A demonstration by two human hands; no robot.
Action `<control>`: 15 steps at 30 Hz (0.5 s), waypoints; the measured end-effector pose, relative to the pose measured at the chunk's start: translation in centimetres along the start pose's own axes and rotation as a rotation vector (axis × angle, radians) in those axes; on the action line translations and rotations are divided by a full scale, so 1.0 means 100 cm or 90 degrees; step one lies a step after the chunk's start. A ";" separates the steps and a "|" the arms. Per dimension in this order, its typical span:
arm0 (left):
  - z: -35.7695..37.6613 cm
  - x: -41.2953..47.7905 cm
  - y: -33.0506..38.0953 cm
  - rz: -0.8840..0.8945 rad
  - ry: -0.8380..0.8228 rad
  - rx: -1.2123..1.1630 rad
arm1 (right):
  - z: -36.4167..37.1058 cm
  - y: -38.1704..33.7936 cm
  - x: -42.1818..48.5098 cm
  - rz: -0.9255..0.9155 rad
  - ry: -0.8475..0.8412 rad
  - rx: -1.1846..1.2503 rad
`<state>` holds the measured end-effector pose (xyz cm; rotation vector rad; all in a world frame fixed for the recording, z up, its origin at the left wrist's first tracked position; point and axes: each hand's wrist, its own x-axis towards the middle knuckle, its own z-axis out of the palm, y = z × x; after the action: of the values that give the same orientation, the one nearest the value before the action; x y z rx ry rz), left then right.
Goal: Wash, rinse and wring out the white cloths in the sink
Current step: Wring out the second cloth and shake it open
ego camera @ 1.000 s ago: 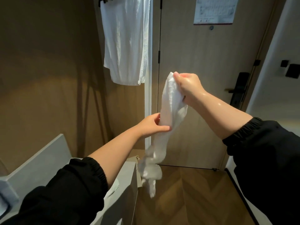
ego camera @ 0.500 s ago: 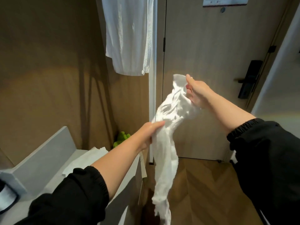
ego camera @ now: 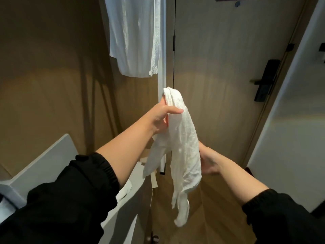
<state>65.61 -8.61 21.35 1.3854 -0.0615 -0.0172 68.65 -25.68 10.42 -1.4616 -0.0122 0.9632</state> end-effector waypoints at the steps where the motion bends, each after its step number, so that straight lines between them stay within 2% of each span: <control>1: -0.005 -0.001 -0.001 -0.001 -0.003 0.009 | -0.001 -0.003 -0.006 -0.025 -0.033 0.087; 3: -0.020 -0.003 -0.003 -0.031 -0.017 0.095 | -0.012 -0.017 -0.010 -0.115 -0.039 0.193; 4: -0.027 -0.005 -0.003 -0.057 -0.025 0.197 | -0.019 -0.026 -0.010 -0.147 -0.014 0.194; 6: -0.037 -0.005 -0.003 -0.116 -0.020 0.478 | -0.026 -0.044 -0.013 -0.188 0.047 0.116; 7: -0.041 -0.004 -0.001 -0.117 -0.006 0.569 | -0.027 -0.054 -0.013 -0.222 0.088 0.050; 8: -0.046 -0.001 0.000 -0.102 0.025 0.567 | -0.028 -0.063 -0.013 -0.259 0.141 -0.021; 11: -0.065 0.006 -0.005 -0.060 0.174 0.367 | -0.035 -0.091 -0.013 -0.347 0.367 -0.325; 13: -0.076 0.003 -0.023 -0.151 0.183 0.399 | -0.045 -0.103 -0.017 -0.307 0.487 -0.551; 15: -0.086 0.006 -0.042 -0.230 0.242 0.416 | -0.056 -0.105 -0.017 -0.248 0.527 -0.614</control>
<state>66.74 -0.96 15.64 2.0127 0.5450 -0.0372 76.25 -29.33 19.03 -2.5332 -0.1669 -0.0843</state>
